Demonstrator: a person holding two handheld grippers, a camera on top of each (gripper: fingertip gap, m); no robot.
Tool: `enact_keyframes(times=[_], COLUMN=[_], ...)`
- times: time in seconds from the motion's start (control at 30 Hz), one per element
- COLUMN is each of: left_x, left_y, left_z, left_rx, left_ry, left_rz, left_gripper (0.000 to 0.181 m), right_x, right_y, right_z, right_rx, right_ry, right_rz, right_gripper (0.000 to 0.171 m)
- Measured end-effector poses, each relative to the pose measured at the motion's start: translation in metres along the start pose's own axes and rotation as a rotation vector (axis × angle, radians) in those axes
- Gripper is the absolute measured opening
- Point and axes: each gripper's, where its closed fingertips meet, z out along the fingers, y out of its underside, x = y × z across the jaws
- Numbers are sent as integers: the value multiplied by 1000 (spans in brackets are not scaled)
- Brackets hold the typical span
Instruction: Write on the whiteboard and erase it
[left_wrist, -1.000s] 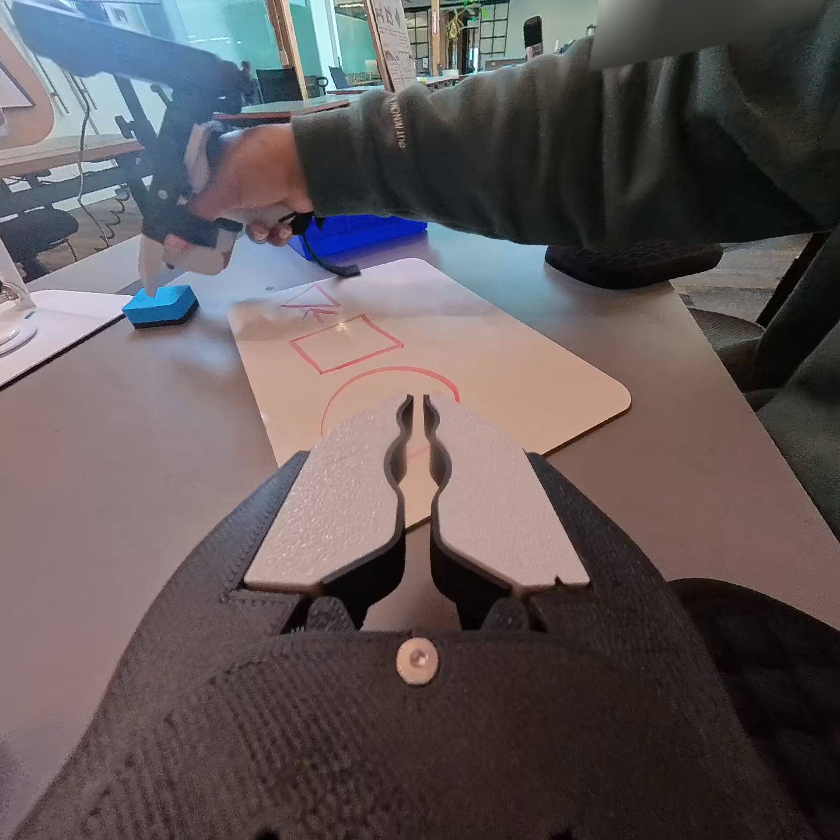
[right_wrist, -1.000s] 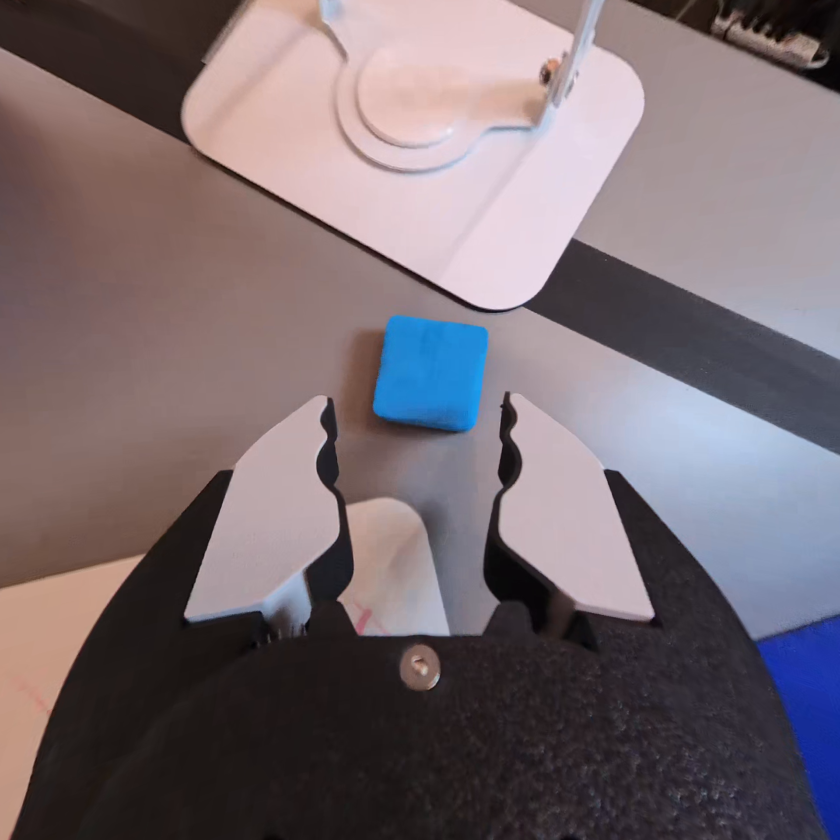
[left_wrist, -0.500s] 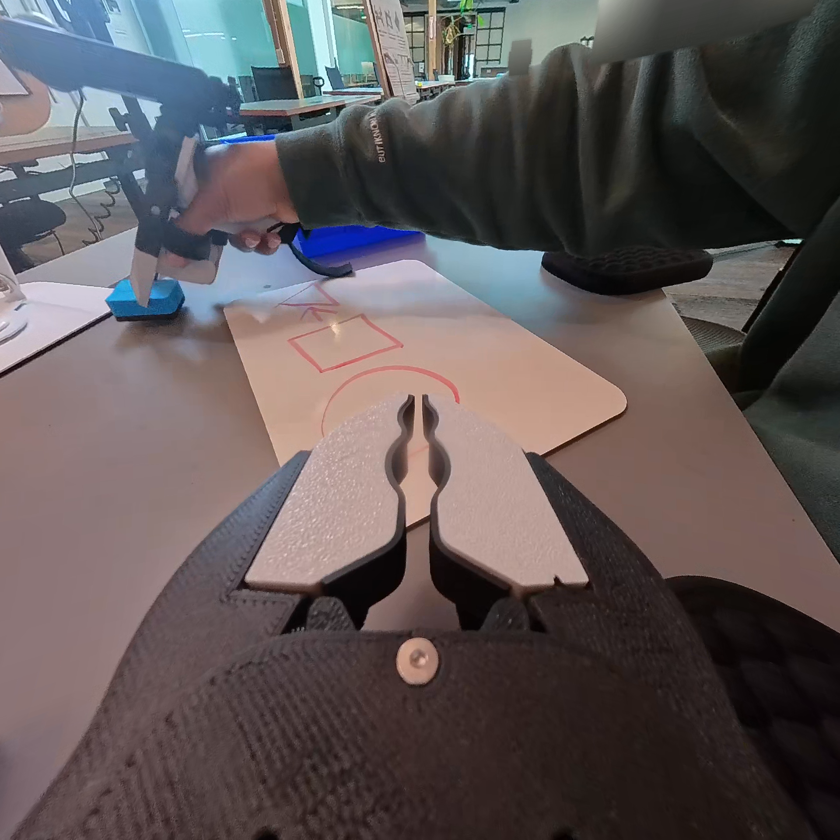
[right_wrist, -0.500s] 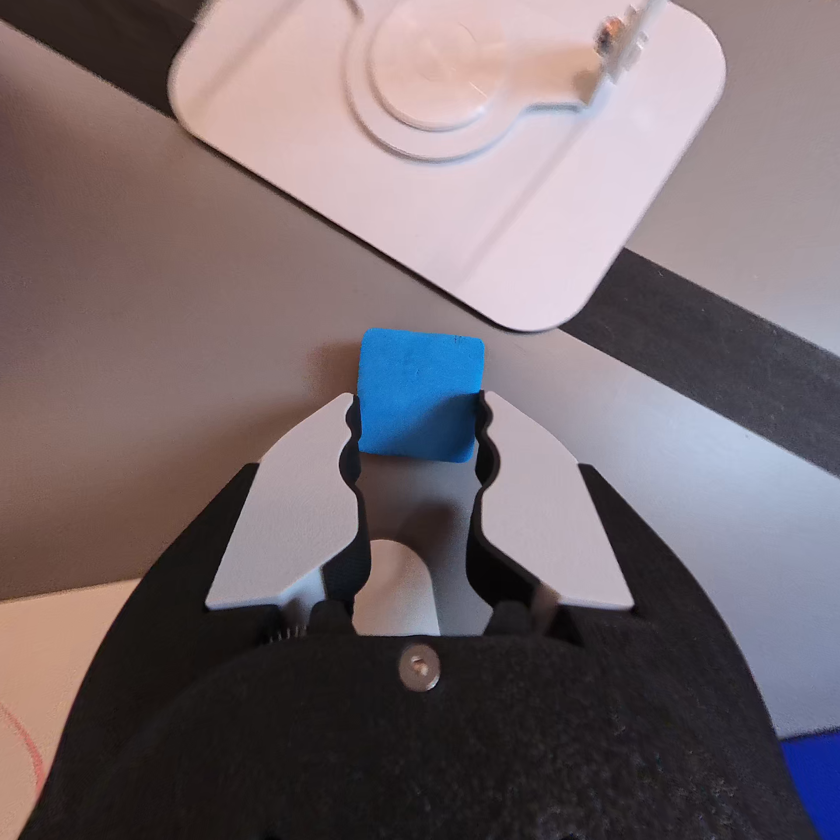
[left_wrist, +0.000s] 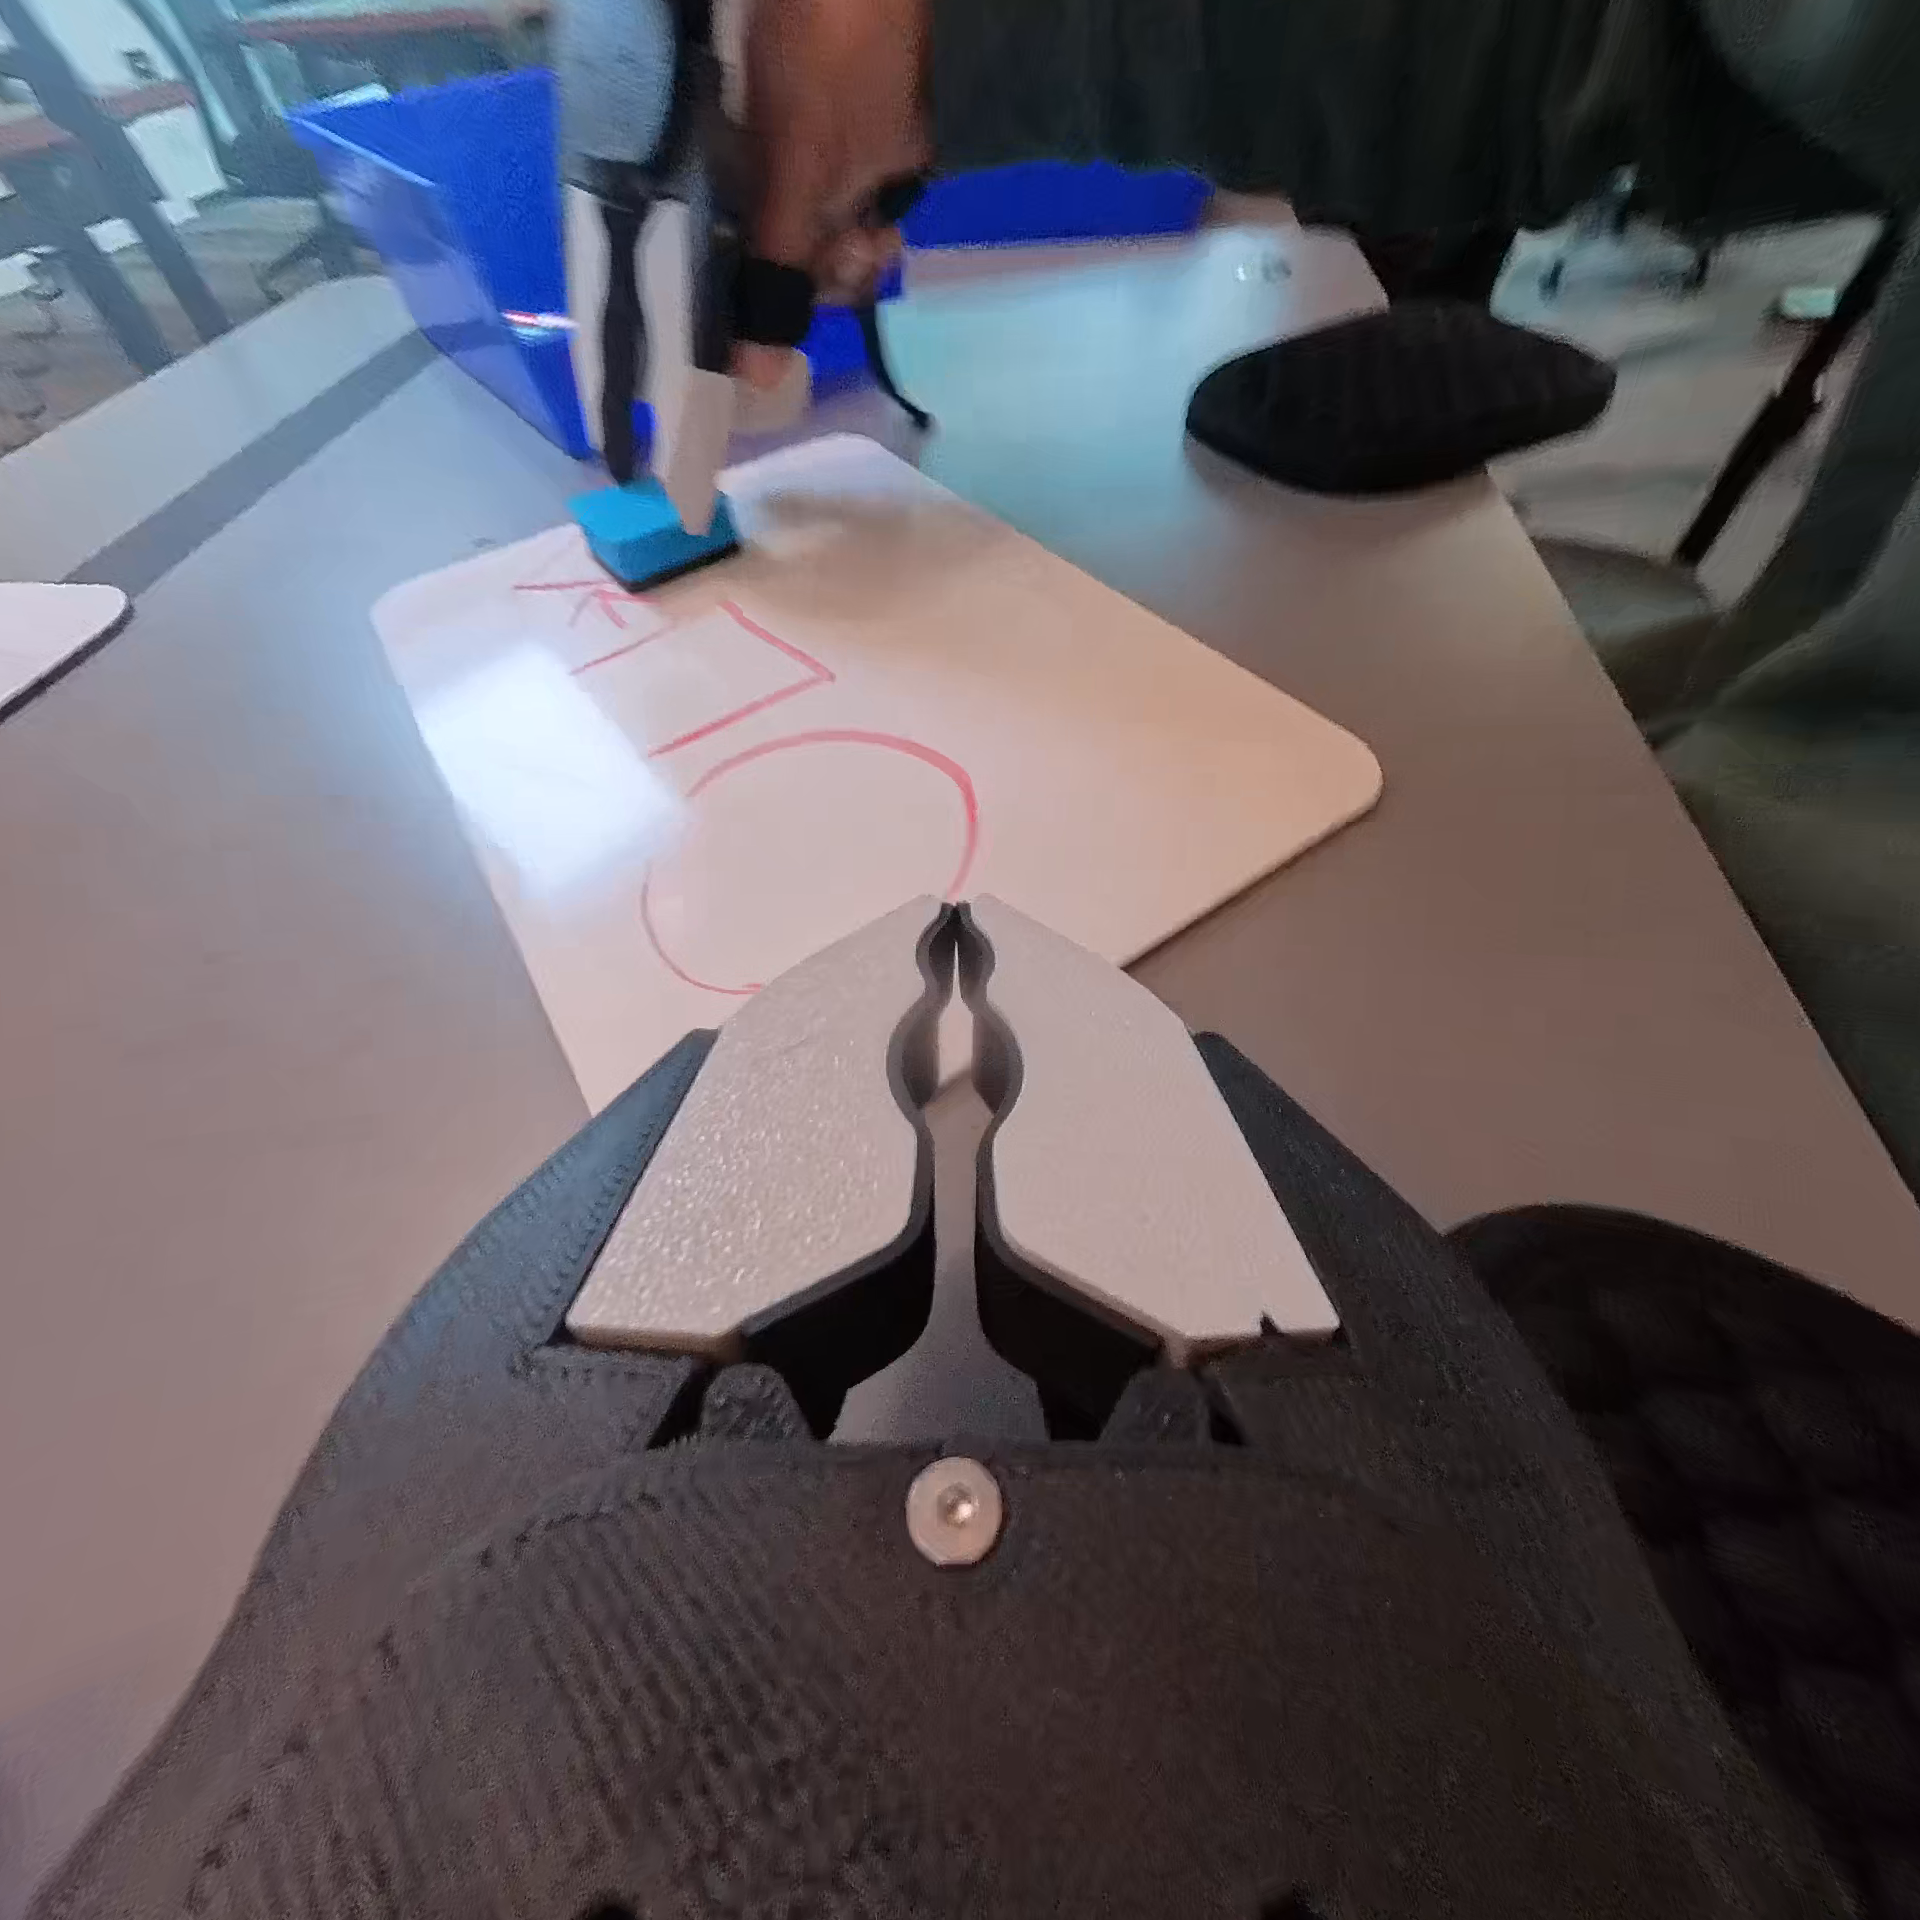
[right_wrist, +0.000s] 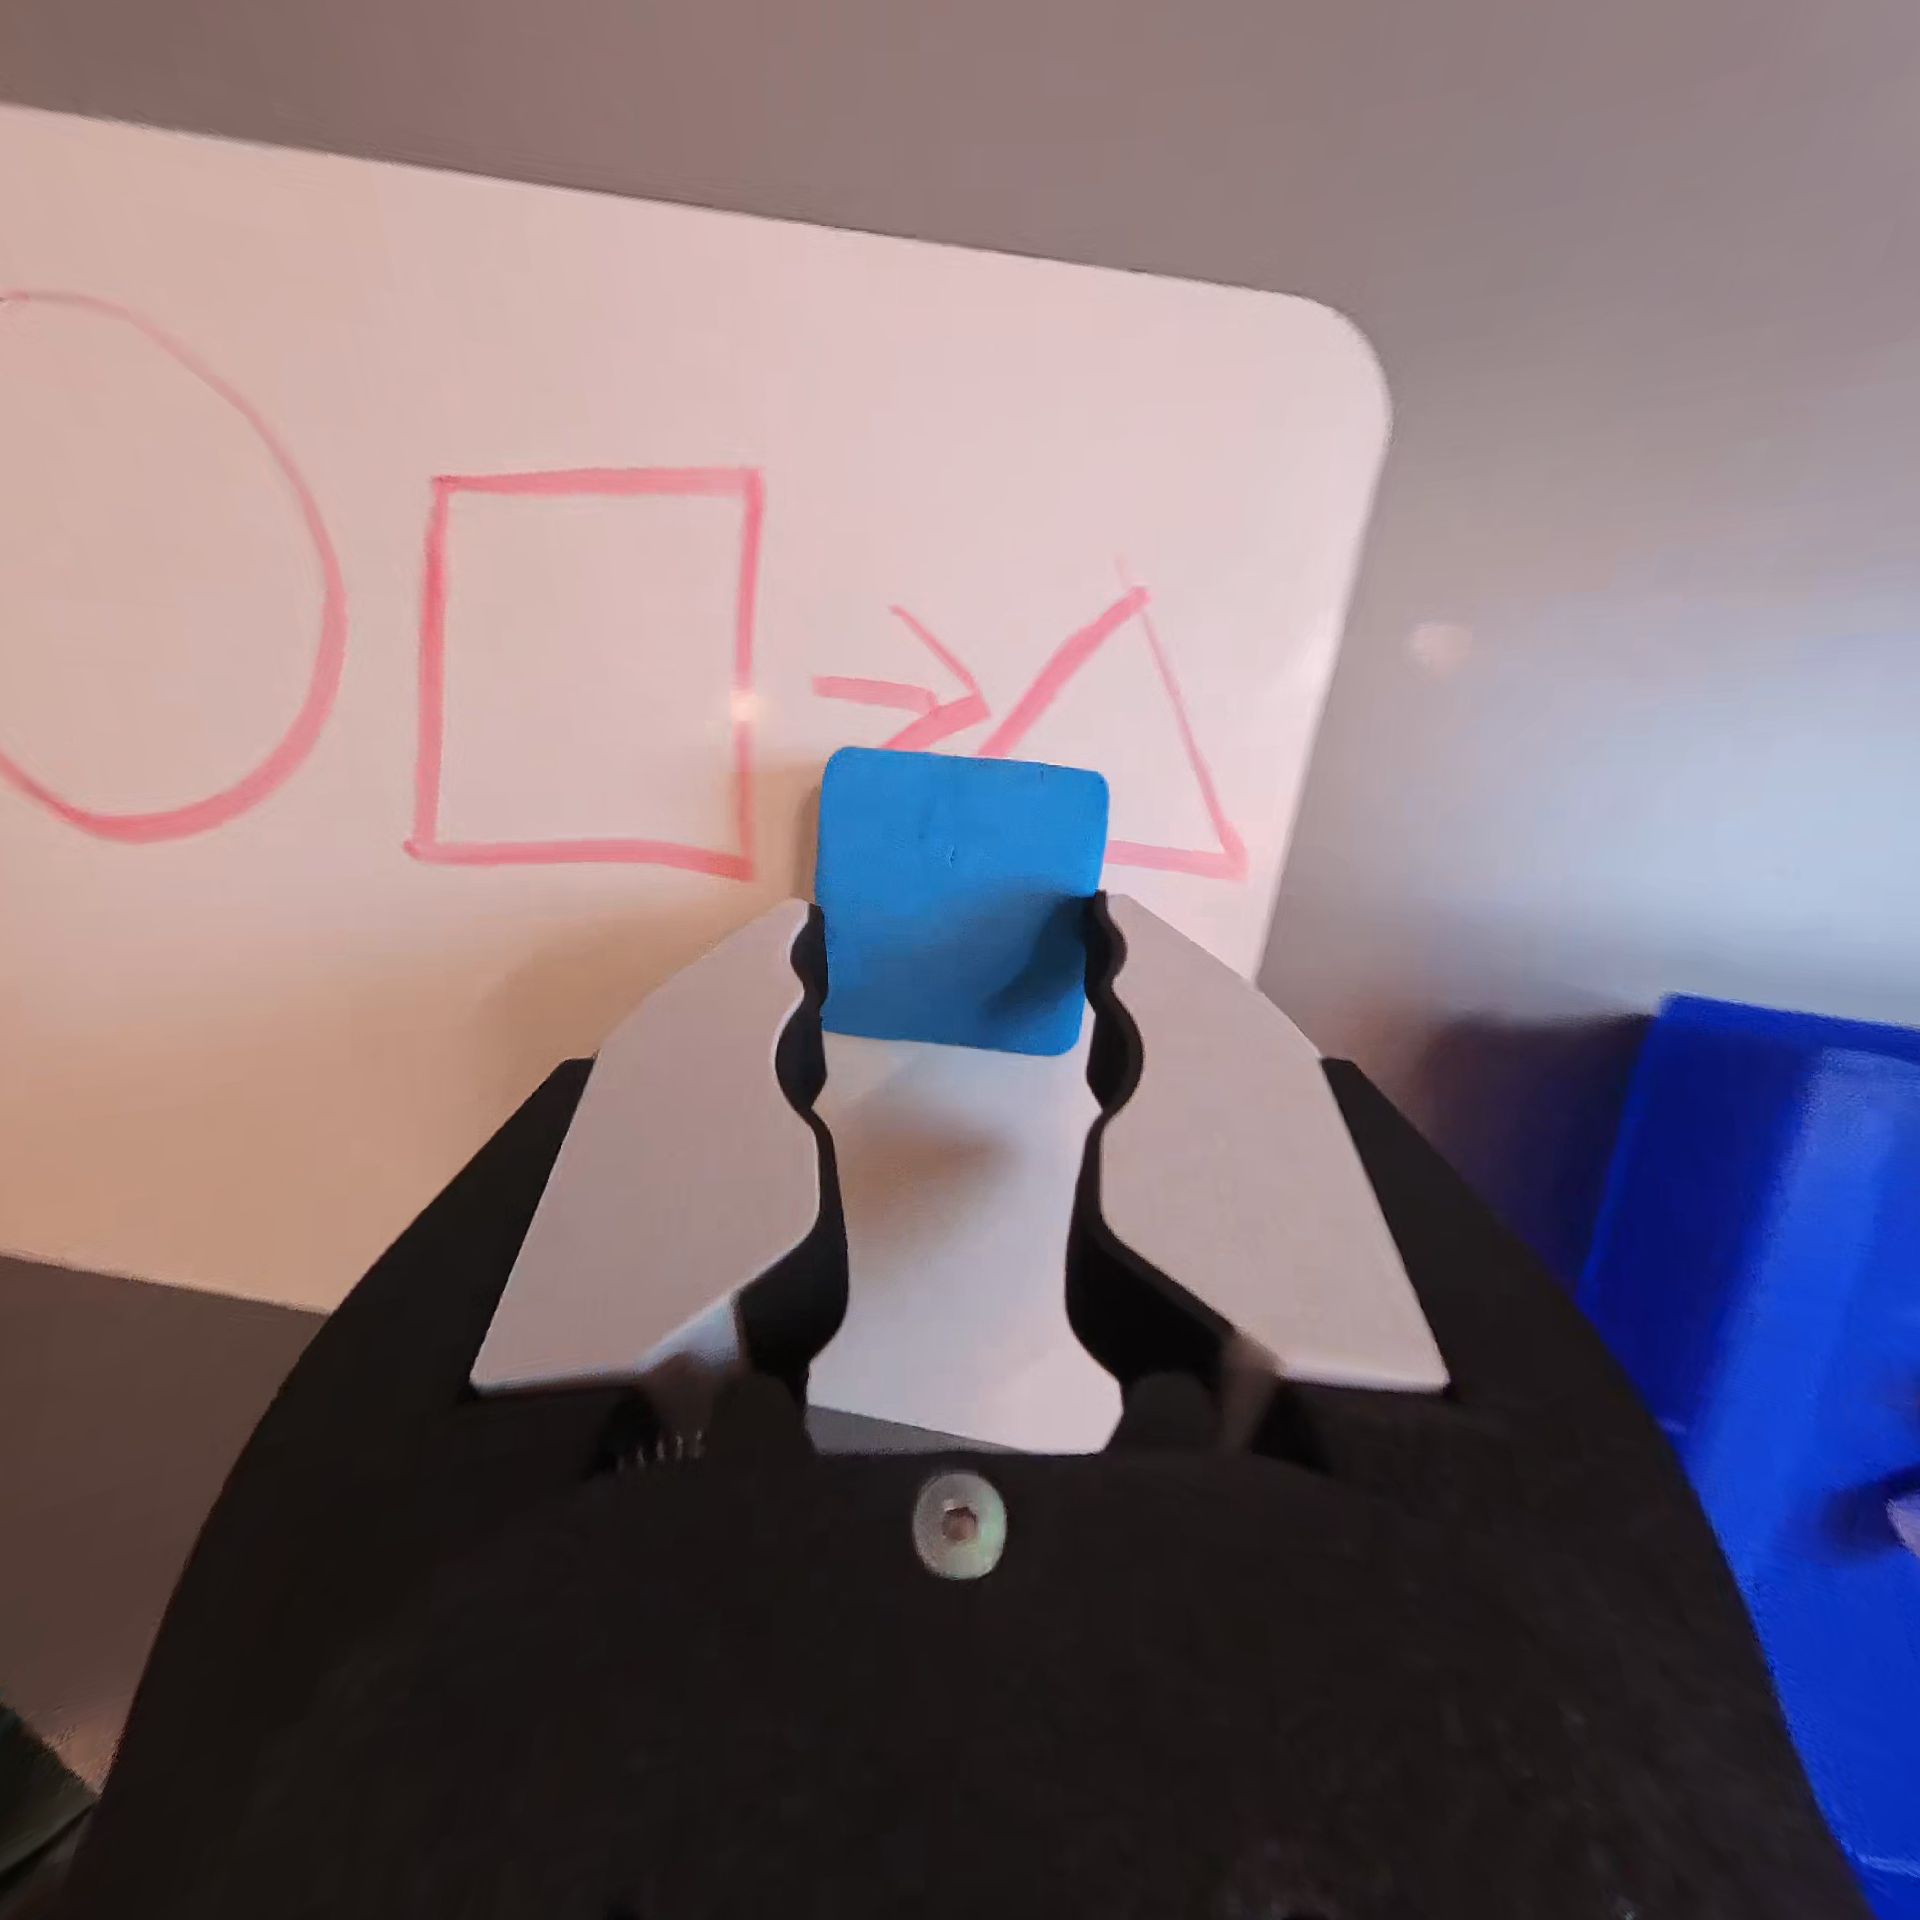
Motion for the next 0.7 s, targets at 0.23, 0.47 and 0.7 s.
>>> enact_keyframes(times=[0.23, 0.47, 0.7], left_x=[47, 81, 84], left_y=[10, 0, 11], left_z=[34, 81, 92], left_rx=[-279, -399, -480], left_ry=[83, 232, 292], left_rz=[300, 335, 317], left_gripper=[0, 0, 0], right_x=[1, -1, -4], right_y=[-8, -16, -16], right_z=[4, 2, 4], right_rx=[-15, 30, 27], right_ry=[34, 25, 6], right_rz=[-40, -56, -100], right_gripper=[50, 59, 49])
